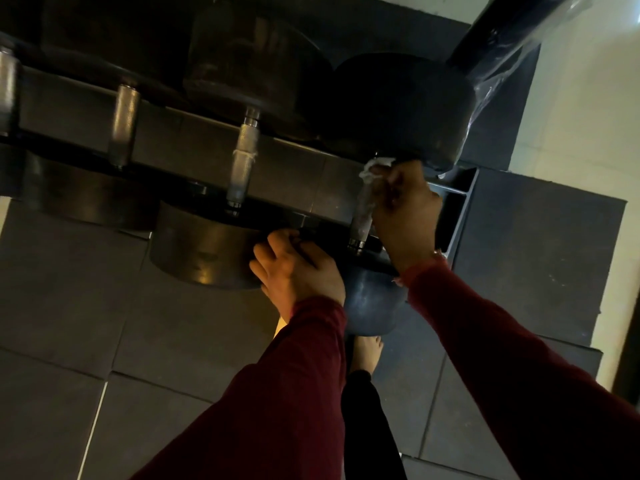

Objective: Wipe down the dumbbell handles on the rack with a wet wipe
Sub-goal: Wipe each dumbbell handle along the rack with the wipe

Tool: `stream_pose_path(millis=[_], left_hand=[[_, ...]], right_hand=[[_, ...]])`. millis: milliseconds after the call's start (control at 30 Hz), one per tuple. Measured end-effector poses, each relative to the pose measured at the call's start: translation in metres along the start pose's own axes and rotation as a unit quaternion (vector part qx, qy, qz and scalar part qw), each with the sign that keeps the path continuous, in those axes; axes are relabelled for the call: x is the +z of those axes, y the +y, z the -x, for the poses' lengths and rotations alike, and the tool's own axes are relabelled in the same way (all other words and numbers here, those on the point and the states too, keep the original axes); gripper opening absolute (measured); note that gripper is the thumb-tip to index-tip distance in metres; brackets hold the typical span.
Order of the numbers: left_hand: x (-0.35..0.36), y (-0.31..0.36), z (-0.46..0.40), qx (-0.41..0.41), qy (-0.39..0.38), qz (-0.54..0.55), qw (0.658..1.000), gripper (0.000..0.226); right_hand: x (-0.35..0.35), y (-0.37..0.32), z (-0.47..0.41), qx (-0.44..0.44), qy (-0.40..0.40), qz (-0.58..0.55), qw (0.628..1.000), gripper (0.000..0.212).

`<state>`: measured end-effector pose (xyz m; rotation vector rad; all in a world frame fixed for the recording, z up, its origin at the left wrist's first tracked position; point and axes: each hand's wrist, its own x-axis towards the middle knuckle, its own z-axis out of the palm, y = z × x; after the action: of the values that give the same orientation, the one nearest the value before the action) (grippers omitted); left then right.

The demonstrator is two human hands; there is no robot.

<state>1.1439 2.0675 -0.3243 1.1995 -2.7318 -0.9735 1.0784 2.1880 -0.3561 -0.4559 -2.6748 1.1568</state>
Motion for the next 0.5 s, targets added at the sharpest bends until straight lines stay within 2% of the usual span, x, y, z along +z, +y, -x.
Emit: stream_pose_path(millis=[100, 200, 267, 367, 433, 500], left_hand=[[0.000, 0.000, 0.000, 0.000, 0.000, 0.001, 1.000, 0.033], [0.001, -0.001, 0.000, 0.001, 0.005, -0.002, 1.000, 0.030], [0.001, -0.001, 0.000, 0.002, 0.006, -0.005, 1.000, 0.030], [0.002, -0.001, 0.000, 0.004, 0.009, -0.005, 1.000, 0.030], [0.001, -0.001, 0.000, 0.006, 0.009, -0.007, 1.000, 0.031], [0.001, -0.001, 0.000, 0.003, 0.007, -0.007, 1.000, 0.032]], right_hand=[[-0.003, -0.003, 0.001, 0.198, 0.042, -0.121, 0.972, 0.020], [-0.005, -0.003, -0.010, 0.346, 0.026, -0.246, 0.905, 0.016], [-0.007, -0.003, -0.015, 0.368, -0.027, -0.263, 0.891, 0.009], [-0.012, -0.002, -0.020, 0.375, -0.086, -0.315, 0.868, 0.017], [-0.015, -0.001, -0.026, 0.380, -0.097, -0.330, 0.859, 0.020], [-0.016, 0.000, -0.031, 0.389, -0.093, -0.293, 0.869, 0.013]])
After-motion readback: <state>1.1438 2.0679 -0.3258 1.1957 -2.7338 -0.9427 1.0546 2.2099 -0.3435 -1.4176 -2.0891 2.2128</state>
